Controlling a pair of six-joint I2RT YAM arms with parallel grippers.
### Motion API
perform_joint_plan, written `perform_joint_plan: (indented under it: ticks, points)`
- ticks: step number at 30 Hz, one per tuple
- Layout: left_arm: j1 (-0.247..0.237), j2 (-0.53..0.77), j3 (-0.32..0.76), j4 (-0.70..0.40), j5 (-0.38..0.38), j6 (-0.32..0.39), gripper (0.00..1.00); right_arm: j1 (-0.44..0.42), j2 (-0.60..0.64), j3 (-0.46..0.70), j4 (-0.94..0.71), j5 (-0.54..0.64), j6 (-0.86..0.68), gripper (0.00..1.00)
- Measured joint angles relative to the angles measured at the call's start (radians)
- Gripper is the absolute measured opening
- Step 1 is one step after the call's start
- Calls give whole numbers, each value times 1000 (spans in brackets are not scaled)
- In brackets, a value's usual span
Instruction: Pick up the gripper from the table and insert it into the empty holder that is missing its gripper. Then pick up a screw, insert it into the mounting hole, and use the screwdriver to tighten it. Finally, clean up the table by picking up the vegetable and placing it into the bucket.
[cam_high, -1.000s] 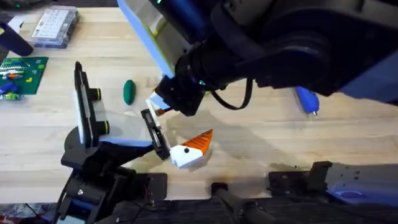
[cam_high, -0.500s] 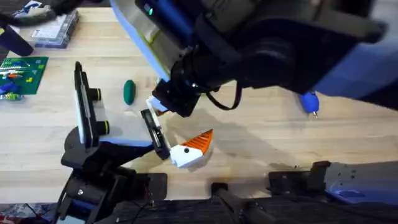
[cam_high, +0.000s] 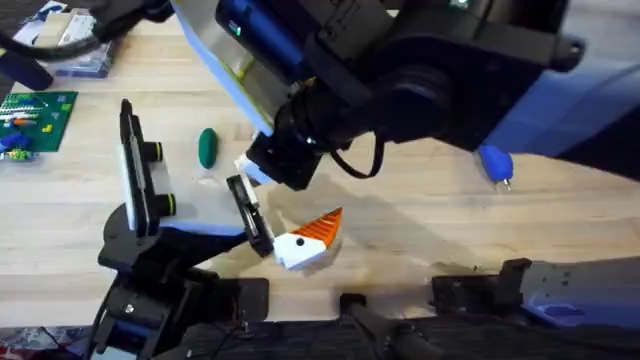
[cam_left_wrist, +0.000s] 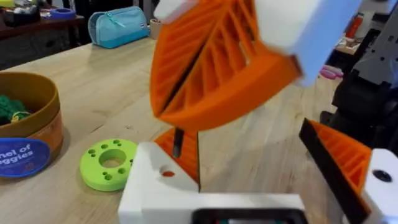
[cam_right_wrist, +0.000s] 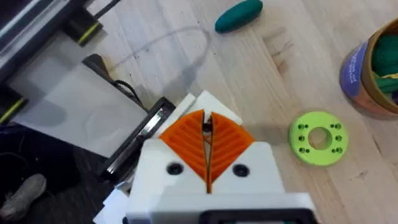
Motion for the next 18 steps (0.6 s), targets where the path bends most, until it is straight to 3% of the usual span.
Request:
perform_joint_plan:
  ticks: [2, 7, 10, 14, 18]
  points:
    - [0, 0, 0, 0, 0, 0, 990, 0, 0, 0, -4, 0, 0, 181]
    - [0, 0, 0, 0, 0, -1, 990, -2, 0, 0, -5, 6, 0, 644]
    - [0, 0, 0, 0, -1, -5, 990, -13, 0, 0, -6, 19, 0, 849]
    - [1, 0, 0, 0, -1, -9, 990, -18, 0, 0, -6, 33, -1, 980]
    - [1, 0, 0, 0, -1, -12, 990, -19, -1, 0, -6, 38, -2, 993]
